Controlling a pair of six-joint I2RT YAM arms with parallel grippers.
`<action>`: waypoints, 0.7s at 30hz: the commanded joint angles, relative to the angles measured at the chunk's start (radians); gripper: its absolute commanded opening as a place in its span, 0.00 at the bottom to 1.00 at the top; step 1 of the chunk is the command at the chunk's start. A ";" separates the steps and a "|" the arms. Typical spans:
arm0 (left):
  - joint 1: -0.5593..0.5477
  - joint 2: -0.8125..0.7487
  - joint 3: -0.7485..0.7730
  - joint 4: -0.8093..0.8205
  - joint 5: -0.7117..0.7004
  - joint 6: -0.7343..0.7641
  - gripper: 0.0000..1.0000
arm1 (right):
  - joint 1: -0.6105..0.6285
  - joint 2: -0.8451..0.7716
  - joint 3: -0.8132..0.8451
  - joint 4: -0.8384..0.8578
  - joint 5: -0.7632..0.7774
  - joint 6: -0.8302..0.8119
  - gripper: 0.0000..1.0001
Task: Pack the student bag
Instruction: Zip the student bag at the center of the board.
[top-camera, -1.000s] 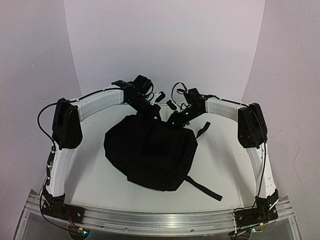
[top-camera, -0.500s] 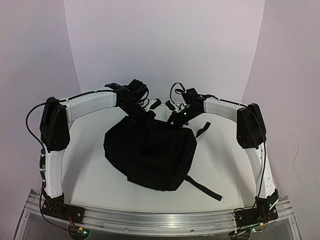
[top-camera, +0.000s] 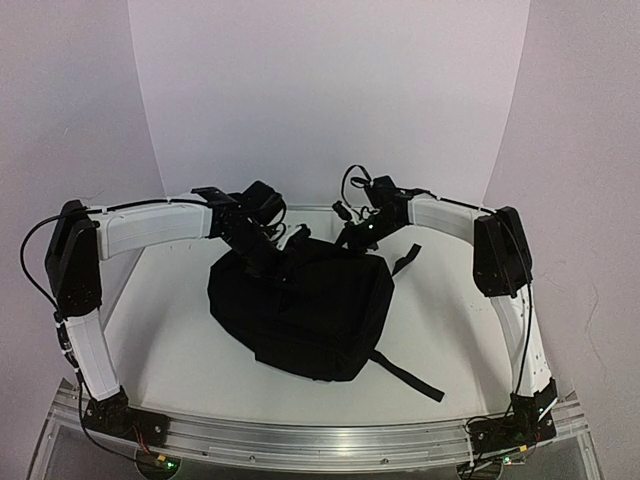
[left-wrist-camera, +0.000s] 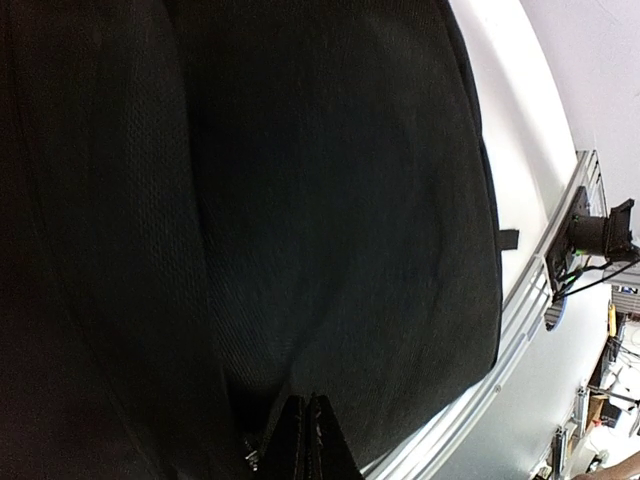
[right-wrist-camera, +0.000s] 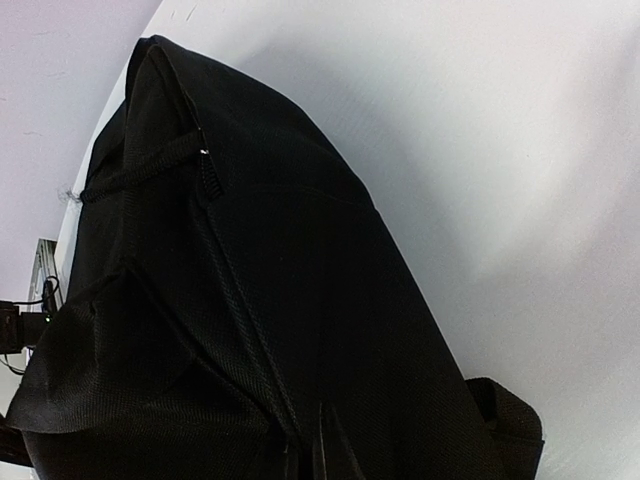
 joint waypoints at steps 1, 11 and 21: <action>-0.030 -0.098 -0.055 0.015 0.051 -0.057 0.00 | -0.090 0.013 0.034 0.048 0.122 0.027 0.00; -0.028 0.041 0.111 0.070 -0.010 -0.031 0.00 | -0.067 -0.142 0.060 0.042 -0.102 0.029 0.74; -0.019 0.077 0.141 0.082 -0.041 -0.015 0.00 | 0.042 -0.187 -0.026 0.013 -0.096 0.037 0.78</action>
